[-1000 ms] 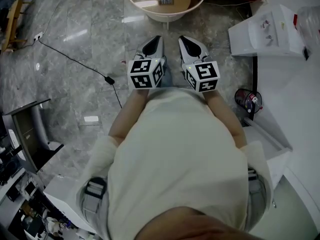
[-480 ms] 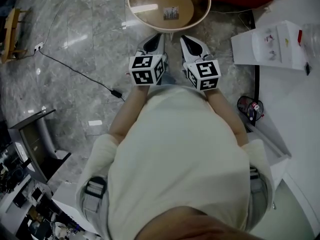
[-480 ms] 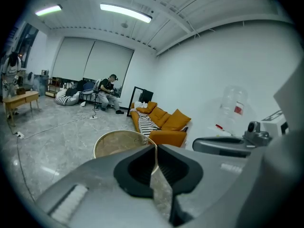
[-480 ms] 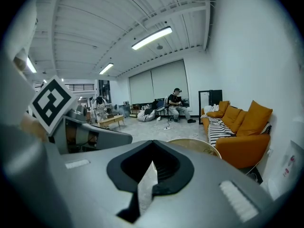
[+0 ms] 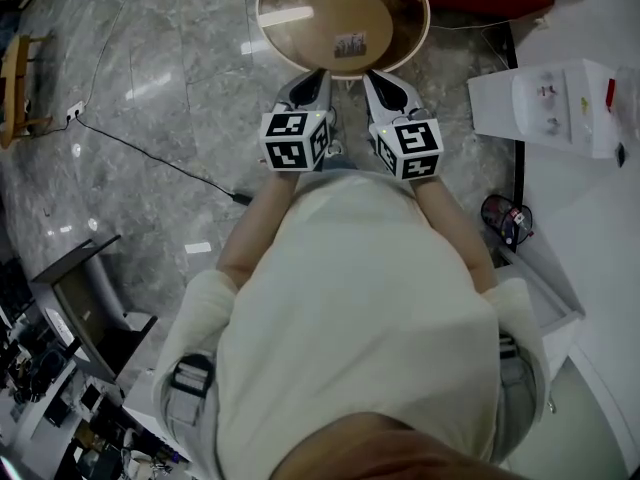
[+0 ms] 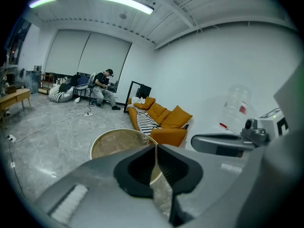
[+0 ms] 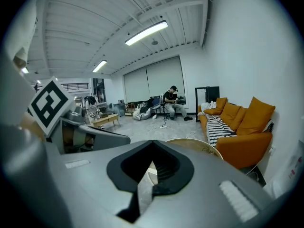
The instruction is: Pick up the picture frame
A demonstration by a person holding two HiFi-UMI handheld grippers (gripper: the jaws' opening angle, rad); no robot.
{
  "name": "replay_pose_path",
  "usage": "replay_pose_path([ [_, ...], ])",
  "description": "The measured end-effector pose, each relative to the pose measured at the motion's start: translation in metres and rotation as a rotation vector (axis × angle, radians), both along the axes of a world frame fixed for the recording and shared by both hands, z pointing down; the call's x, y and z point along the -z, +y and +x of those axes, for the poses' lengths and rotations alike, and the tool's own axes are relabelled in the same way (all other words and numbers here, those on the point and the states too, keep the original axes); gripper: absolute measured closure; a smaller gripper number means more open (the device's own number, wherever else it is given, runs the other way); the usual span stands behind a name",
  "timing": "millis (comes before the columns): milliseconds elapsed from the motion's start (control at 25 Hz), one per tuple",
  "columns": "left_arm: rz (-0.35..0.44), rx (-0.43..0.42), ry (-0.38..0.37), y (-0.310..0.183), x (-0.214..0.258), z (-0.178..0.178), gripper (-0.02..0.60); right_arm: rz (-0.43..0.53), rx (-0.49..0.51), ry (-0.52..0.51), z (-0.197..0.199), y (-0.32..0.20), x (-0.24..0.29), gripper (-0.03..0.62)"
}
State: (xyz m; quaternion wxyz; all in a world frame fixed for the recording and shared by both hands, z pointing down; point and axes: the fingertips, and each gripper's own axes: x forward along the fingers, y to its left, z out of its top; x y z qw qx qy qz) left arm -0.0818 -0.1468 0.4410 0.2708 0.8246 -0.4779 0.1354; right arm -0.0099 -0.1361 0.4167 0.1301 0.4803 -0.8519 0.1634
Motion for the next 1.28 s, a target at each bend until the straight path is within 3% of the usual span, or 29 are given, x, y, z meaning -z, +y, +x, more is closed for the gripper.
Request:
replay_pose_path([
  [720,-0.148,-0.007,-0.035,-0.043,-0.102,0.005,0.563,-0.130,-0.027,0.041,0.021,-0.055,-0.084,0.594],
  [1280,-0.261,-0.021,-0.096,-0.084,-0.216,0.022,0.563,-0.271,0.011,0.099,0.045,-0.103,-0.208,0.594],
])
